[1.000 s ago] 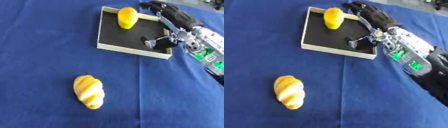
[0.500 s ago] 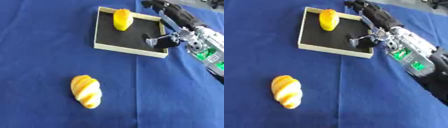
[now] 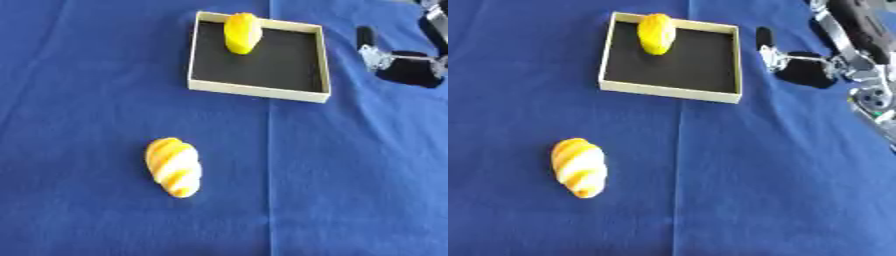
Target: Pick up objects on the table and place them in the box.
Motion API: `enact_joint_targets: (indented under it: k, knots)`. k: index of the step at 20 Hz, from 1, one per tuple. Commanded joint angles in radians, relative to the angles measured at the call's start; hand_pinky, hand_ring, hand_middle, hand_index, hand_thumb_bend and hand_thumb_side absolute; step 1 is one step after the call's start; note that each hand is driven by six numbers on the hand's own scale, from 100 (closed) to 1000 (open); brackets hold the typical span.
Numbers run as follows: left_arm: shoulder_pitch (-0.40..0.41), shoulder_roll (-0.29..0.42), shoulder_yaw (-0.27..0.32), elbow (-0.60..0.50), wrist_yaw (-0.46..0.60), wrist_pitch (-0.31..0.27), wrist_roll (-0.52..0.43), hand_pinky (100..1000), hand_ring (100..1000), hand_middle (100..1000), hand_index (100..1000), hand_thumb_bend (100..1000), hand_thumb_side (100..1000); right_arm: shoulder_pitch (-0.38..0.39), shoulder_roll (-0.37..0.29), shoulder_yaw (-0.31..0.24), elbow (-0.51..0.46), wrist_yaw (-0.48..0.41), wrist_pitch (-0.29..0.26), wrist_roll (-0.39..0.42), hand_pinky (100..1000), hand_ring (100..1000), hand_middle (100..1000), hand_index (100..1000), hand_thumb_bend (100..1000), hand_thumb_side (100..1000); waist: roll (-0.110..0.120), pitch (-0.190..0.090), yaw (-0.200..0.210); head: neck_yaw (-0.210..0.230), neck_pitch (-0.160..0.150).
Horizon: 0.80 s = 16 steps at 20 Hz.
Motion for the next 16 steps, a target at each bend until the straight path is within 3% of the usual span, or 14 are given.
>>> enact_joint_targets:
  k: [1, 2, 3, 6, 11, 16]
  knots:
    - [-0.031, 0.128, -0.007, -0.016, -0.073, 0.057, -0.053, 890, 968, 790, 810, 100, 530, 0.072, 0.024, -0.027, -0.016, 0.016, -0.131, -0.131, 827, 987, 802, 924, 100, 265, 0.019, -0.036, -0.023, 0.051, 0.018]
    - [-0.039, 0.159, -0.015, -0.016, -0.097, 0.074, -0.084, 895, 972, 791, 817, 100, 511, 0.105, 0.044, -0.026, -0.016, 0.033, -0.167, -0.172, 825, 982, 799, 920, 100, 333, 0.025, -0.038, -0.033, 0.062, 0.020]
    - [-0.050, 0.193, -0.029, -0.016, -0.118, 0.088, -0.128, 903, 983, 796, 833, 100, 490, 0.136, 0.068, -0.024, -0.016, 0.054, -0.199, -0.212, 823, 980, 795, 916, 100, 273, 0.031, -0.040, -0.046, 0.074, 0.022]
    - [-0.091, 0.277, -0.080, -0.016, -0.150, 0.107, -0.318, 926, 1000, 814, 878, 100, 412, 0.210, 0.138, -0.007, -0.016, 0.120, -0.263, -0.304, 817, 978, 789, 911, 100, 283, 0.048, -0.044, -0.079, 0.100, 0.024]
    - [-0.179, 0.360, -0.152, -0.016, -0.195, 0.068, -0.637, 959, 1000, 832, 930, 100, 284, 0.293, 0.236, 0.034, -0.016, 0.247, -0.305, -0.429, 810, 965, 774, 905, 100, 267, 0.067, -0.048, -0.120, 0.119, 0.021]
    - [-0.256, 0.377, -0.227, -0.016, -0.254, 0.008, -0.795, 980, 1000, 839, 959, 163, 286, 0.317, 0.304, 0.044, -0.016, 0.320, -0.359, -0.551, 807, 946, 767, 902, 100, 225, 0.078, -0.050, -0.143, 0.116, 0.013]
